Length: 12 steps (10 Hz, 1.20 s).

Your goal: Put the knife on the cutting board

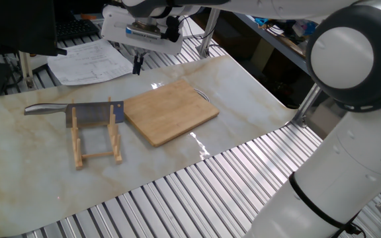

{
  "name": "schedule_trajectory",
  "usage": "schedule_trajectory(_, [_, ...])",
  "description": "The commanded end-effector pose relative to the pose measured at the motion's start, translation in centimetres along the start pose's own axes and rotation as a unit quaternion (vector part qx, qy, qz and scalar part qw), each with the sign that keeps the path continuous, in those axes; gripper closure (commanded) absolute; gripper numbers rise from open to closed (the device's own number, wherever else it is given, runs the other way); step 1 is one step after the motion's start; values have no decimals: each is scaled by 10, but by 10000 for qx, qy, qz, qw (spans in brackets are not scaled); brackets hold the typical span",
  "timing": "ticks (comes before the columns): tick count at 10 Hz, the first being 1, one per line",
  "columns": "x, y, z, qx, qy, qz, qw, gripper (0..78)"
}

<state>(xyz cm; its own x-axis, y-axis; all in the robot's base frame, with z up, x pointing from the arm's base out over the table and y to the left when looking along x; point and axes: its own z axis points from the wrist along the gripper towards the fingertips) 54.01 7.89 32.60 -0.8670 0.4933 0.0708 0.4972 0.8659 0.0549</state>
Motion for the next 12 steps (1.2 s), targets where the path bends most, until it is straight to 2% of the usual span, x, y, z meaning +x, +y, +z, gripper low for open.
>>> schedule_trajectory(1, [0, 0, -1, -111, -72, 54, 9999, 776])
schedule_trajectory(5, [-1, 3, 1, -179, -94, 398, 9990, 776])
schedule_trajectory(8, [-3, 17, 4, -180, -123, 711, 9972, 776])
schedule_trajectory(9, [-3, 24, 7, -188, -133, 757, 9969, 776])
schedule_trajectory(10, [-6, 44, 13, -198, -191, 988, 9947, 776])
schedule_trajectory(11, [-6, 46, 13, -193, -199, 1017, 9944, 776])
schedule_trajectory(12, [-9, 61, 18, -203, -208, 1236, 9919, 776])
